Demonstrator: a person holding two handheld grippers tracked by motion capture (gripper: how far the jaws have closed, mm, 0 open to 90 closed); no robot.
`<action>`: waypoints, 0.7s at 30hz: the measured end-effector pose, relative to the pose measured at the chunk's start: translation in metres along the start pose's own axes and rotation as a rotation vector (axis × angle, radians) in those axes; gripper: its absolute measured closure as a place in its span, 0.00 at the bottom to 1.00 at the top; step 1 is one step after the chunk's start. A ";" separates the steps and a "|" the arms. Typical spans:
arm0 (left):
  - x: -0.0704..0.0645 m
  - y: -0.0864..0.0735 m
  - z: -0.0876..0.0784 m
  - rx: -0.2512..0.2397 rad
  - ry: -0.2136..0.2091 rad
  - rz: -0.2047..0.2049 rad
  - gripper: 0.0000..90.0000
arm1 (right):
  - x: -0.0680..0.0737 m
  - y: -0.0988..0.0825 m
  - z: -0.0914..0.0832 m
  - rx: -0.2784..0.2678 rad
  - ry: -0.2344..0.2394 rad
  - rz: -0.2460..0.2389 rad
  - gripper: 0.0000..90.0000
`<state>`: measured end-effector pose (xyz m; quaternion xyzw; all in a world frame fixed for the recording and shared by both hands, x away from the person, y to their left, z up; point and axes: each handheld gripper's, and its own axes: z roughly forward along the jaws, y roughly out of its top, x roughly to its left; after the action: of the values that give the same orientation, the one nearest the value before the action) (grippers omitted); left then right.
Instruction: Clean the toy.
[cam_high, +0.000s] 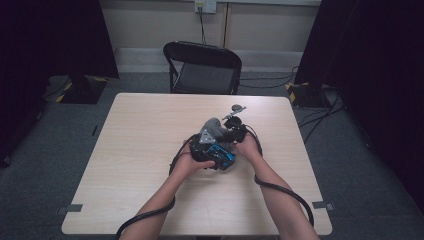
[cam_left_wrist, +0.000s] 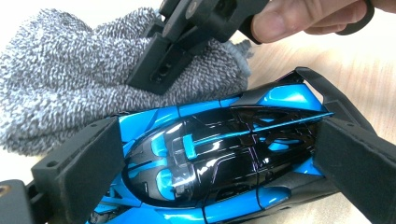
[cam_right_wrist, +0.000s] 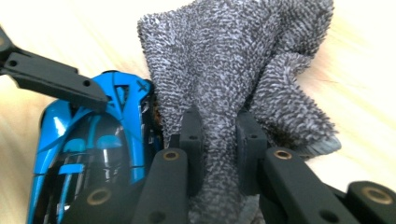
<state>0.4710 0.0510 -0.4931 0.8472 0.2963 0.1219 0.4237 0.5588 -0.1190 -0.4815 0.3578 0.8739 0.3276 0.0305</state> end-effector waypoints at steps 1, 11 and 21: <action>0.000 0.000 0.000 0.000 0.000 -0.002 0.02 | 0.000 0.000 0.000 -0.001 0.002 -0.001 0.86; 0.000 0.000 0.000 0.003 -0.001 -0.001 0.02 | 0.000 -0.006 -0.004 -0.005 0.042 -0.015 0.86; 0.000 0.001 0.000 0.005 0.000 -0.002 0.02 | -0.003 -0.011 -0.010 -0.002 0.062 -0.027 0.86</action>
<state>0.4711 0.0506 -0.4926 0.8480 0.2976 0.1207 0.4216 0.5518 -0.1318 -0.4809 0.3357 0.8787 0.3392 0.0081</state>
